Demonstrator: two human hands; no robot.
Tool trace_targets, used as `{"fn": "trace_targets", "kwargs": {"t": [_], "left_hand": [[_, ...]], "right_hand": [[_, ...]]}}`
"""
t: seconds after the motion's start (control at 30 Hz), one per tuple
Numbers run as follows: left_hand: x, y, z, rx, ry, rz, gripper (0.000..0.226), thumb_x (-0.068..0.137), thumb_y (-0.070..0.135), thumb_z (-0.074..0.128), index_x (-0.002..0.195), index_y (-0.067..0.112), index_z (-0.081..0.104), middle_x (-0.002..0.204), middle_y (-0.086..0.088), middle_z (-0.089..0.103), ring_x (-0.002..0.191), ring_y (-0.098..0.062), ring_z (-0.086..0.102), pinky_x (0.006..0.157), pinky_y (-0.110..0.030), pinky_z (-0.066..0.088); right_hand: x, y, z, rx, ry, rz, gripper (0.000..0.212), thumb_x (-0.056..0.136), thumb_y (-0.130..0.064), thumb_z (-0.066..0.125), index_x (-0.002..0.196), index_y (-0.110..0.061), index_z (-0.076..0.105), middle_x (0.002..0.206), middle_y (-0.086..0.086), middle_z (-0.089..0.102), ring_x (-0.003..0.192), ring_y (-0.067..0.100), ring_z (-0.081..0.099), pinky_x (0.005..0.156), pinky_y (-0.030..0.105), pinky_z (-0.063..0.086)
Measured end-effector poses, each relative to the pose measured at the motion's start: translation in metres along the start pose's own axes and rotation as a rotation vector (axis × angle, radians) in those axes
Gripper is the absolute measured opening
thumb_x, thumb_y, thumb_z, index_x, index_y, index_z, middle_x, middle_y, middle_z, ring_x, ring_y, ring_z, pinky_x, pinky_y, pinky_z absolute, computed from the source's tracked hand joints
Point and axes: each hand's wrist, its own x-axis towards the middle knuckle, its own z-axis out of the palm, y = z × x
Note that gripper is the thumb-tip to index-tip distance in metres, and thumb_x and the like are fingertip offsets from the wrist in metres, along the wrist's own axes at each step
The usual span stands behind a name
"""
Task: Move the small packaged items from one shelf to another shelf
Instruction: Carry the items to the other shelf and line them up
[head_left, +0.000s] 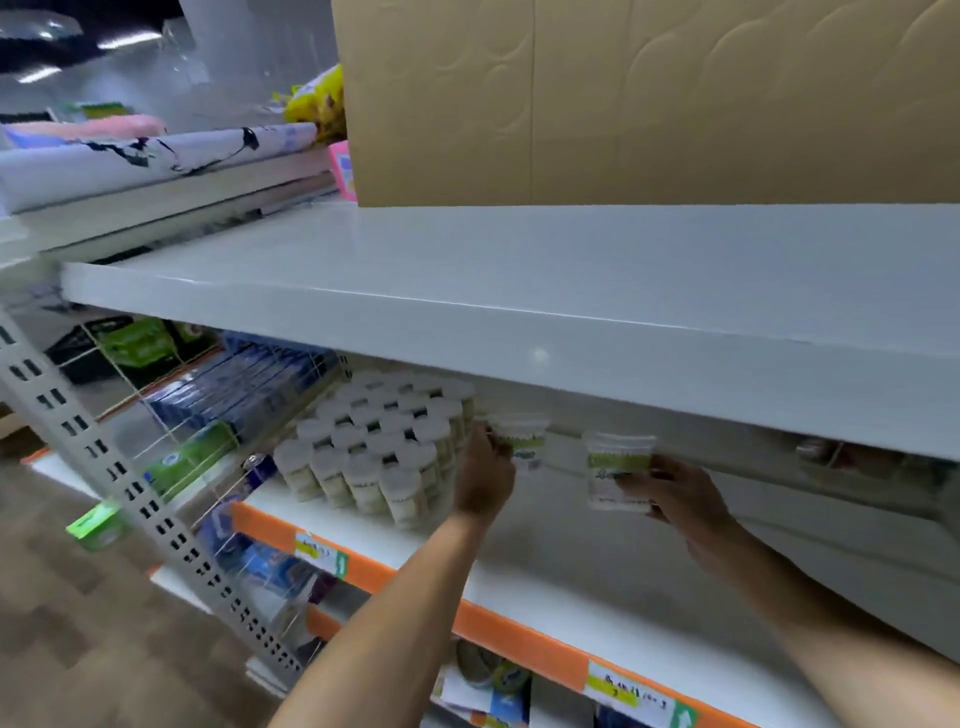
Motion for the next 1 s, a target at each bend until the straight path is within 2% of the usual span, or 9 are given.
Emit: {"fn": "trace_targets", "kwargs": {"t": [0.13,0.27,0.43,0.53,0.6,0.7,0.8,0.9,1.0], "left_hand": [[0.035,-0.013,0.01,0.013,-0.039,0.011,0.017,0.089,-0.003,0.05,0.092,0.013,0.047,0.087,-0.007,0.057,0.08,-0.023,0.056,0.058,-0.021,0.035],[0.059,-0.025,0.026,0.011,-0.079,0.026,0.015,0.091,0.001,0.051,0.094,0.016,0.051,0.084,-0.001,0.058,0.078,-0.021,0.058,0.054,-0.023,0.037],[0.077,-0.031,0.041,-0.02,-0.137,0.017,0.026,0.092,0.004,0.049,0.117,0.011,0.05,0.101,-0.002,0.058,0.091,-0.022,0.056,0.074,-0.032,0.045],[0.089,-0.033,0.047,-0.076,-0.176,0.031,0.033,0.085,-0.002,0.05,0.116,0.009,0.052,0.111,-0.008,0.062,0.101,-0.026,0.061,0.089,-0.039,0.053],[0.098,-0.032,0.052,-0.101,-0.189,0.04,0.034,0.083,-0.005,0.052,0.114,0.008,0.054,0.113,-0.01,0.063,0.103,-0.026,0.062,0.092,-0.043,0.054],[0.105,-0.035,0.056,-0.154,-0.201,0.045,0.034,0.082,0.0,0.064,0.114,0.009,0.056,0.109,-0.006,0.065,0.1,-0.022,0.064,0.089,-0.038,0.057],[0.109,-0.038,0.061,-0.222,-0.216,0.032,0.044,0.085,-0.002,0.058,0.127,0.008,0.05,0.117,-0.009,0.063,0.105,-0.022,0.061,0.092,-0.035,0.053],[0.112,-0.039,0.064,-0.217,-0.217,0.04,0.051,0.085,-0.007,0.051,0.135,0.003,0.044,0.121,-0.016,0.058,0.108,-0.025,0.057,0.09,-0.027,0.045],[0.109,-0.04,0.066,-0.265,-0.229,0.008,0.054,0.083,-0.006,0.052,0.136,0.003,0.042,0.127,-0.017,0.053,0.116,-0.029,0.055,0.103,-0.04,0.047]], "right_hand": [[0.006,-0.003,0.015,0.037,0.094,-0.027,0.017,0.077,-0.01,0.079,0.088,-0.021,0.076,0.082,-0.005,0.077,0.088,0.024,0.071,0.068,0.031,0.052],[0.011,0.004,0.03,0.075,0.18,-0.026,0.022,0.078,-0.009,0.079,0.099,-0.014,0.075,0.097,0.009,0.076,0.098,0.033,0.07,0.08,0.041,0.053],[0.019,0.011,0.043,0.069,0.248,-0.008,0.027,0.078,-0.007,0.078,0.104,-0.008,0.072,0.103,0.015,0.074,0.098,0.033,0.069,0.089,0.049,0.054],[0.026,0.014,0.047,0.064,0.287,-0.028,0.022,0.076,-0.007,0.08,0.096,-0.013,0.074,0.093,0.009,0.076,0.087,0.027,0.069,0.075,0.039,0.054],[0.032,0.016,0.047,0.054,0.3,-0.042,0.021,0.076,-0.008,0.081,0.094,-0.018,0.074,0.088,0.003,0.077,0.084,0.022,0.07,0.072,0.033,0.053],[0.039,0.019,0.049,0.033,0.31,-0.05,0.028,0.075,-0.01,0.083,0.097,-0.022,0.07,0.088,-0.004,0.077,0.082,0.012,0.071,0.065,0.021,0.051],[0.047,0.02,0.056,0.018,0.367,-0.064,0.037,0.073,-0.011,0.086,0.1,-0.02,0.064,0.088,-0.005,0.076,0.079,0.007,0.072,0.06,0.014,0.049],[0.057,0.018,0.063,0.008,0.404,-0.069,0.036,0.072,-0.012,0.088,0.097,-0.015,0.062,0.089,-0.001,0.074,0.077,0.009,0.07,0.058,0.015,0.05],[0.067,0.017,0.072,-0.015,0.399,-0.072,0.034,0.071,-0.012,0.089,0.088,-0.019,0.061,0.084,0.0,0.072,0.073,0.012,0.068,0.061,0.023,0.052]]}}
